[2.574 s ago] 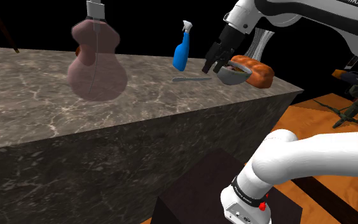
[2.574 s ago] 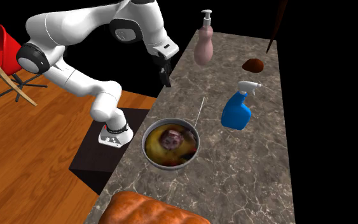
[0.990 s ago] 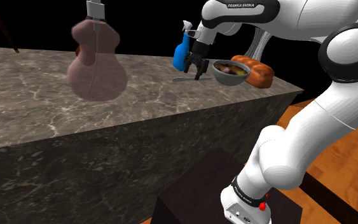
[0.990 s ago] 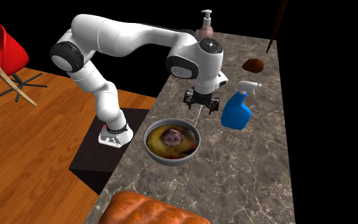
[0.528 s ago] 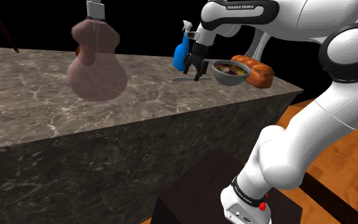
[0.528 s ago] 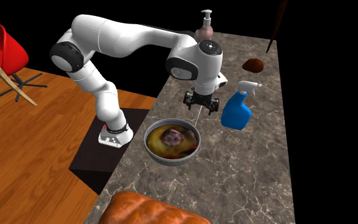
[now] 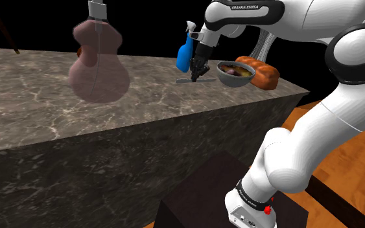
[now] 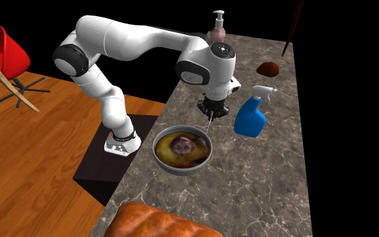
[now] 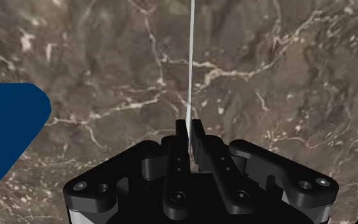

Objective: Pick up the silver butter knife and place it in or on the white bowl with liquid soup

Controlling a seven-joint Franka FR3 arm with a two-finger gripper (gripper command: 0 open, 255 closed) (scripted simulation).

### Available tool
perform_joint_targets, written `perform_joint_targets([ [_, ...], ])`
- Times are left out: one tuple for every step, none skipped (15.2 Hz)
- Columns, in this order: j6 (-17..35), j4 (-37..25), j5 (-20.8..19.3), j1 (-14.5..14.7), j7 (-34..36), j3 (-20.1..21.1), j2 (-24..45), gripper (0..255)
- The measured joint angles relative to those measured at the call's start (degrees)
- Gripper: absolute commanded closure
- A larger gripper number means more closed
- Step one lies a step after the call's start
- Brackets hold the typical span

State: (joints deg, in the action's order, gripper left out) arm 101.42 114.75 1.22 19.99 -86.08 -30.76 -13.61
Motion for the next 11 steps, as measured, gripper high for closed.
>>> perform_joint_targets([
  [0.0, 0.0, 0.0, 0.0, 0.0, 0.0, 0.0, 255],
  [0.0, 0.0, 0.0, 0.0, 0.0, 0.0, 0.0, 255],
  [0.0, 0.0, 0.0, 0.0, 0.0, 0.0, 0.0, 255],
  [-0.4, -0.3, 0.0, 0.0, 0.0, 0.0, -0.1, 255],
  [-0.9, -0.9, 0.0, 0.0, 0.0, 0.0, 0.0, 255],
  [-1.6, -1.6, 0.0, 0.0, 0.1, 0.1, 0.0, 255],
  [-2.2, -2.3, 0.1, 0.1, 0.2, 0.1, 0.1, 255],
  [-2.9, -3.1, 0.1, 0.1, 0.2, 0.1, 0.2, 255],
  [-3.8, -3.9, 0.1, 0.1, 0.3, 0.1, 0.2, 255],
  [-4.6, -4.9, 0.2, 0.2, 0.3, 0.1, 0.3, 255],
  [-5.4, -5.5, 0.1, 0.2, 0.5, 0.2, 0.1, 255],
])
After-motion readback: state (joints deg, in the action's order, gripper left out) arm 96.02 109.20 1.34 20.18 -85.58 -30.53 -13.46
